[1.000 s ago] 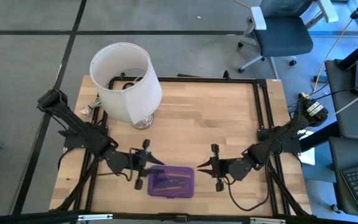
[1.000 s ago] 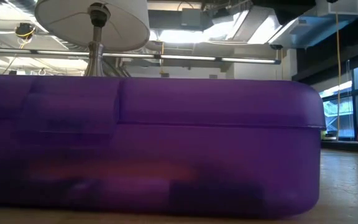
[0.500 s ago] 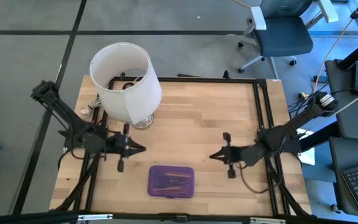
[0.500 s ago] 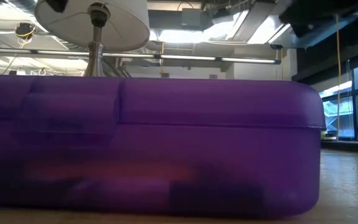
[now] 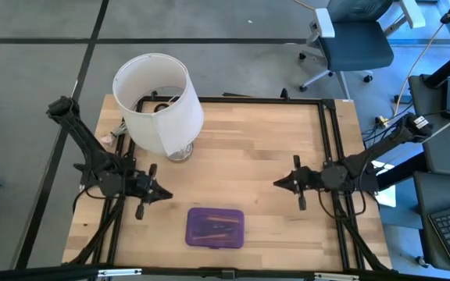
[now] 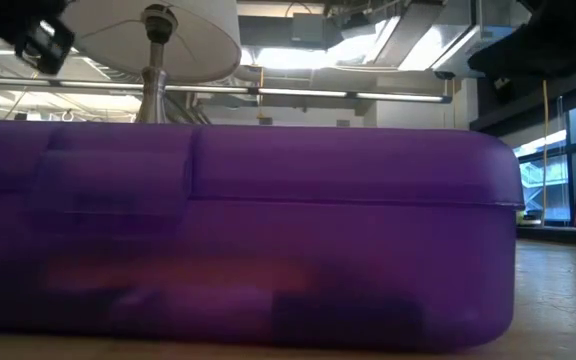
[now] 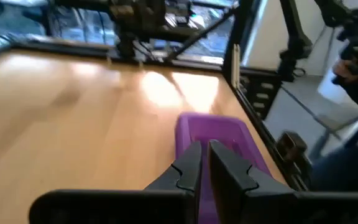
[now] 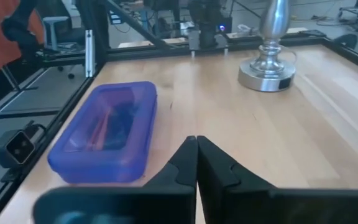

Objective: Pick & place school supplies into a supply box
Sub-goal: Return to Home Position

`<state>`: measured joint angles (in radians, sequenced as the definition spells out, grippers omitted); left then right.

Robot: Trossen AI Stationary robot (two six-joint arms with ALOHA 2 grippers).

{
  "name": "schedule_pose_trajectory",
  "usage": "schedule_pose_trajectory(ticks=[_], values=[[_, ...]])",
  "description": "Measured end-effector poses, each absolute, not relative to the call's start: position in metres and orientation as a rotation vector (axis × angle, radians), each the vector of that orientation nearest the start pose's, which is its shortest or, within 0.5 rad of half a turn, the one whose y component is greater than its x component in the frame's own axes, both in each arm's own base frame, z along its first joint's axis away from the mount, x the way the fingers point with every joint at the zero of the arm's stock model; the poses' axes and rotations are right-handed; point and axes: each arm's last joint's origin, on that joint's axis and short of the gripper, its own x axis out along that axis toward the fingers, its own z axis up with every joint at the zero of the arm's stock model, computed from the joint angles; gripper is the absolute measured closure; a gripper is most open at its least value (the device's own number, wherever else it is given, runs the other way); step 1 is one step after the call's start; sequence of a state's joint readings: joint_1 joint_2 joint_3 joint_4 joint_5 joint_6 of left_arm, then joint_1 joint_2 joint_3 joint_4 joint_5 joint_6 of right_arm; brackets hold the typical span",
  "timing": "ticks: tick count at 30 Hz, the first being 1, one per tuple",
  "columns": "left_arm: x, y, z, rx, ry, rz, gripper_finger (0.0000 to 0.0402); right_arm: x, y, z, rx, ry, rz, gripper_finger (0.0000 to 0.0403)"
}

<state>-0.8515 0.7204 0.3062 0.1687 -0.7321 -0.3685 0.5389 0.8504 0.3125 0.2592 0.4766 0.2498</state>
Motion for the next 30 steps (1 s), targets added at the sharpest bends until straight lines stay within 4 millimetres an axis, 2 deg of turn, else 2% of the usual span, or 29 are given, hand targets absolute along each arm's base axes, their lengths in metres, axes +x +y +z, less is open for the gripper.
schedule_pose_trajectory(ticks=[6,13,24,30], values=[[0.116,-0.099,0.184,-0.223,0.226,-0.112,0.0386,0.160,0.074,0.200,0.124,0.248,0.000,0.0390],[0.114,-0.075,0.158,-0.248,0.240,-0.082,0.0400,0.162,0.069,0.201,0.134,0.239,-0.029,0.0397],[0.114,-0.031,0.150,-0.190,0.193,-0.030,0.0399,0.162,0.069,0.201,0.097,0.240,-0.025,0.0395],[0.112,-0.013,0.154,-0.176,0.152,0.015,0.0399,0.159,0.056,0.206,0.089,0.244,-0.027,0.0397]])
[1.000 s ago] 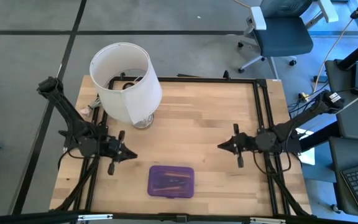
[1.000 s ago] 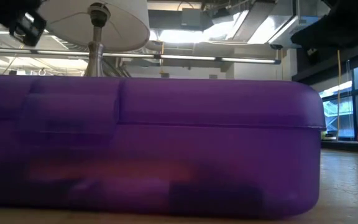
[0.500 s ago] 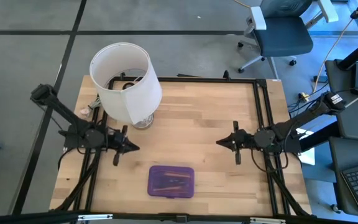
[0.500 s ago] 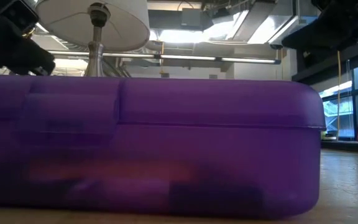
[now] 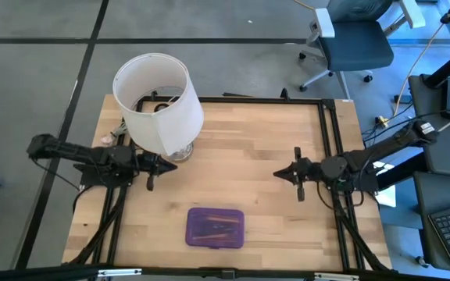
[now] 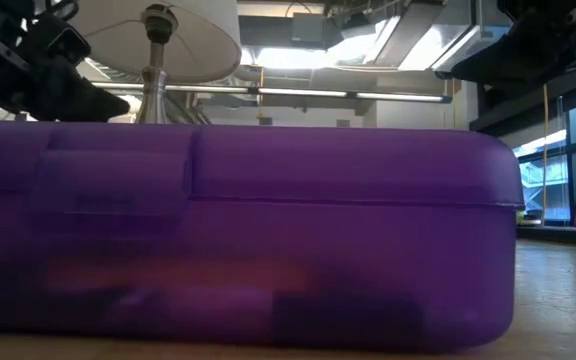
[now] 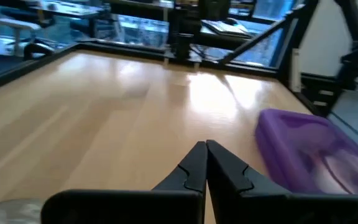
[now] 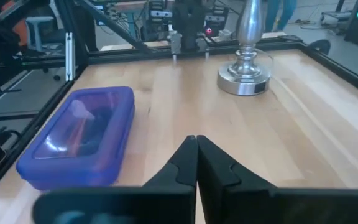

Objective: Pick & place school supplies into a supply box
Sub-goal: Return to Home Position

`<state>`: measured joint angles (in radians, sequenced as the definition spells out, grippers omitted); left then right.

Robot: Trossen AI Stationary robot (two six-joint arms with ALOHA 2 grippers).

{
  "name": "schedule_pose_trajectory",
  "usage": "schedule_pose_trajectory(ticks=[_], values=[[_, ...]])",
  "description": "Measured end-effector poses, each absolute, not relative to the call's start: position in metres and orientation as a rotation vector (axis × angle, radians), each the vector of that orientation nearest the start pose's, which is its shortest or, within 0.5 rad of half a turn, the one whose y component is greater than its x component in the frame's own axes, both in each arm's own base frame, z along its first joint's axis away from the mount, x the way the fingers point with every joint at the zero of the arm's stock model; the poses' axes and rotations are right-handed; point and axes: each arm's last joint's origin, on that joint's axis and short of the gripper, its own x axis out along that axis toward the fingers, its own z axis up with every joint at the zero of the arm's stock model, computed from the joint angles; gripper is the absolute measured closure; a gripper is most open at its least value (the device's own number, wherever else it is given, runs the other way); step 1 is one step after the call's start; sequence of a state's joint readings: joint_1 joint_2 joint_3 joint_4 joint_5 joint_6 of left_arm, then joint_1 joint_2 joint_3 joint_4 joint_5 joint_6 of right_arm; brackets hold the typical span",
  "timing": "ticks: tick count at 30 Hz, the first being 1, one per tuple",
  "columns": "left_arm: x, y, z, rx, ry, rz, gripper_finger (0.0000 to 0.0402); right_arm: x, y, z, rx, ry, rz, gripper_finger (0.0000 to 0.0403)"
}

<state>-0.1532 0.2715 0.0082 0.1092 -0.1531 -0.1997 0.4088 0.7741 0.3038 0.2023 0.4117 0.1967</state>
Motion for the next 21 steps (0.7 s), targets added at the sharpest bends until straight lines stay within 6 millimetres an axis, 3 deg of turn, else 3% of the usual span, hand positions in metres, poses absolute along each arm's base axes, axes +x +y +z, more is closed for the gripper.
schedule_pose_trajectory(ticks=[4,13,21], values=[[0.109,-0.006,0.152,-0.192,0.169,0.048,0.0400,0.155,0.043,0.207,0.096,0.240,-0.006,0.0397],[0.108,-0.004,0.153,-0.216,0.151,0.020,0.0400,0.129,0.018,0.175,0.147,0.107,-0.010,0.0398],[0.108,-0.004,0.153,-0.215,0.156,0.023,0.0396,0.114,0.007,0.166,0.177,0.037,0.043,0.0399]])
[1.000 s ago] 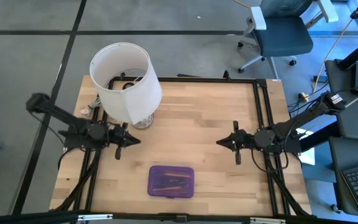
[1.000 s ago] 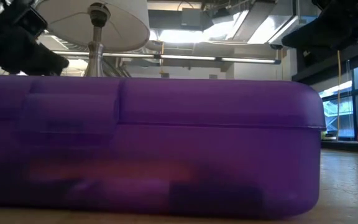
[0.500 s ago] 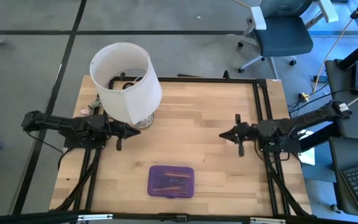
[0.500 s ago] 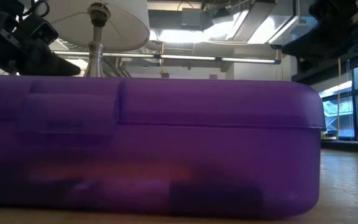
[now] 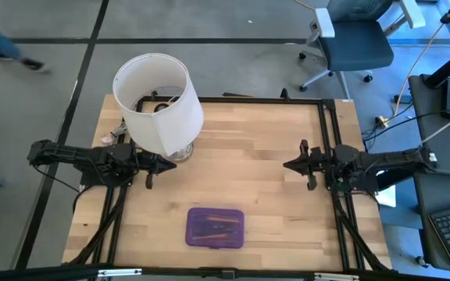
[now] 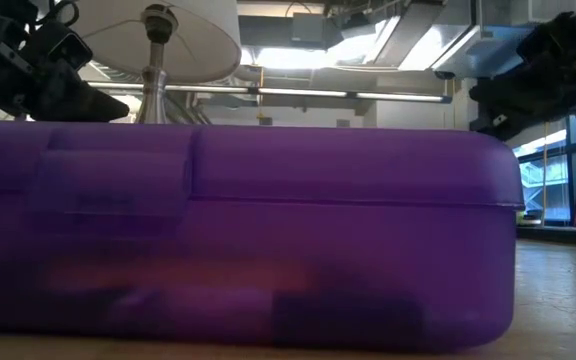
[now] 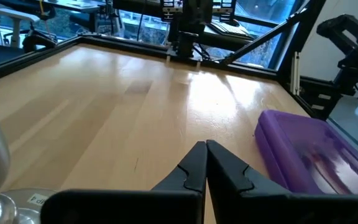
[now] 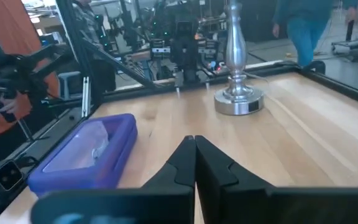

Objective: Pick & place school supplies into a supply box
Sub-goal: Return to Home Position

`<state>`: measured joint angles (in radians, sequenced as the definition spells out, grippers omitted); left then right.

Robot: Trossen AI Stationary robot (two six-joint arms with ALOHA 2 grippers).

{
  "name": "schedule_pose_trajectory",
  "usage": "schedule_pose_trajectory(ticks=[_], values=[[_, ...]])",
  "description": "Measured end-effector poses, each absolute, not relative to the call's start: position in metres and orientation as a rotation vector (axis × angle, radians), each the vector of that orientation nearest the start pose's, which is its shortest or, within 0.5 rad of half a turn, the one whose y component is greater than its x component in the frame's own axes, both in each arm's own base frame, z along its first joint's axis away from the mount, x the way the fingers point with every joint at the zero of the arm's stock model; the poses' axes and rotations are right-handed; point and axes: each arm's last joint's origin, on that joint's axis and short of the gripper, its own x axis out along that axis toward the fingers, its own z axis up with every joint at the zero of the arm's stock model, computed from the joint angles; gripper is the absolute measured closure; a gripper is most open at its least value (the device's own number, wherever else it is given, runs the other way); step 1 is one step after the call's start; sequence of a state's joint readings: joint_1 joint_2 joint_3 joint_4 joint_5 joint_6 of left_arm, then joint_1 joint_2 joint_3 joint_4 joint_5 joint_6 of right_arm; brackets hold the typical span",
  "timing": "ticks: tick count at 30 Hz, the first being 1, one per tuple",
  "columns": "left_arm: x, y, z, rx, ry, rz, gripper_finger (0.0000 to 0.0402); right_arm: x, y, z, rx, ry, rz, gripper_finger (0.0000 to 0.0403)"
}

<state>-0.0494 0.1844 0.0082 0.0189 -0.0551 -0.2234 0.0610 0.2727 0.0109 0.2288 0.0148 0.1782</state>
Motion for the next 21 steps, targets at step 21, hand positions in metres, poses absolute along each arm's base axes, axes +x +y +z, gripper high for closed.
schedule_pose_trajectory(ticks=[21], values=[[0.108,-0.004,0.153,-0.213,0.155,0.025,0.0394,0.097,-0.004,0.171,0.127,-0.043,0.022,0.0393]])
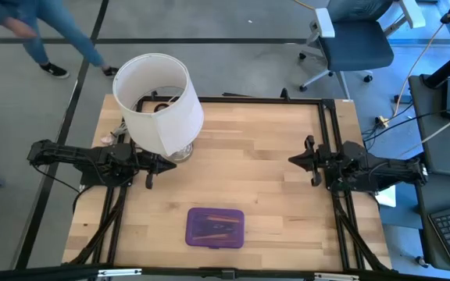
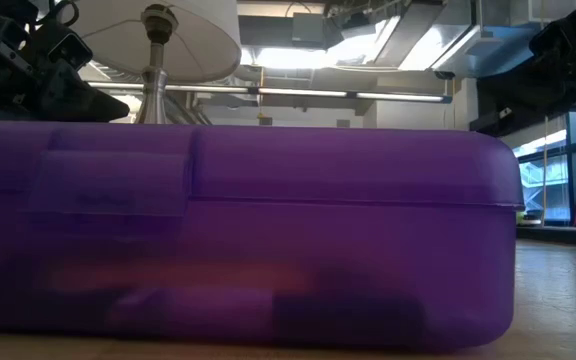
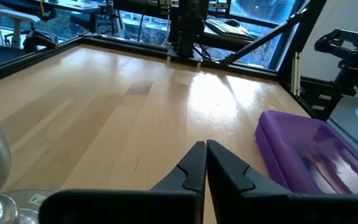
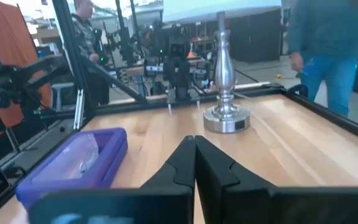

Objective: Pick & place school supplies into a supply box
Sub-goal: Return to Home Position

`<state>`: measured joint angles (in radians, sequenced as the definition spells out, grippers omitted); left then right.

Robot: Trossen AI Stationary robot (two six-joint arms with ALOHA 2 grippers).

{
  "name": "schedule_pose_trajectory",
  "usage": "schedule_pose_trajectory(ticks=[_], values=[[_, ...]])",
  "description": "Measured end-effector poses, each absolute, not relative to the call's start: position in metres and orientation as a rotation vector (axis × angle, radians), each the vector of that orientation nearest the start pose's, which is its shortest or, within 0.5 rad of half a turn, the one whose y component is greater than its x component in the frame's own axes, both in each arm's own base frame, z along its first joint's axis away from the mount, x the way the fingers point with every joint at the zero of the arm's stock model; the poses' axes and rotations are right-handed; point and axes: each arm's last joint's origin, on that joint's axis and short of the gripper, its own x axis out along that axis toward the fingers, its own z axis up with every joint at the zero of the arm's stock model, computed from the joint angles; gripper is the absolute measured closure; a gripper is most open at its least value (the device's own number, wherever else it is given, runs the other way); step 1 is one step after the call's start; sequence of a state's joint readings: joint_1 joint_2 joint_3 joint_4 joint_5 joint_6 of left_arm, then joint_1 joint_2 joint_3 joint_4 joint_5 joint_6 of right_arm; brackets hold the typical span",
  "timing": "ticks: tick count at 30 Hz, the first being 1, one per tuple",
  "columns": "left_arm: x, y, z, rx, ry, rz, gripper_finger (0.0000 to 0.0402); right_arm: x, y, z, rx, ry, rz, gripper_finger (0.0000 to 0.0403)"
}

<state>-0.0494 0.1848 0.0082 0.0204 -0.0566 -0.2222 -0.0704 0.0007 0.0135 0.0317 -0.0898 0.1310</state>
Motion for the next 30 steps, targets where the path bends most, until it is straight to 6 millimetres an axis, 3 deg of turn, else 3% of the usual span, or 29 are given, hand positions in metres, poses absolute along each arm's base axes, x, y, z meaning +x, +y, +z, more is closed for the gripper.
schedule_pose_trajectory(ticks=[30], values=[[0.1077,-0.0036,0.1531,-0.213,0.153,0.027,0.0395,0.0967,-0.0042,0.1697,0.068,-0.027,0.021,0.0375]])
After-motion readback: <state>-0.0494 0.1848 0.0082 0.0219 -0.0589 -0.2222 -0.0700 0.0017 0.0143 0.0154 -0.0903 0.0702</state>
